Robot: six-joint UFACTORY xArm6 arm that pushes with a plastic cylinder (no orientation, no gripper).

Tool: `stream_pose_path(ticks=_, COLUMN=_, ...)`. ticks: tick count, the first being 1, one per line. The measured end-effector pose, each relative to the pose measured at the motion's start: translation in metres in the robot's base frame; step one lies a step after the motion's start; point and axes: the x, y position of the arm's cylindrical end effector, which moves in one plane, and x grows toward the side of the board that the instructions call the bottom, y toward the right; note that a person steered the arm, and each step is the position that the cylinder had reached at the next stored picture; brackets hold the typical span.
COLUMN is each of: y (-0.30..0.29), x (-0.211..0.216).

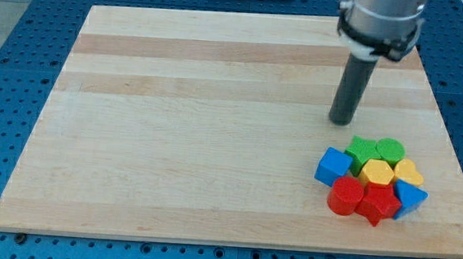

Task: Separate the blue cube and green blocks from the group of blocks

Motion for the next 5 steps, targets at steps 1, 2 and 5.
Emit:
stream_pose_path(ticks=1, y=0.066, x=0.001)
stream_pose_path(ticks=2, y=0.156, x=0.011)
stream_pose_path(ticks=5, y=0.150, x=0.082)
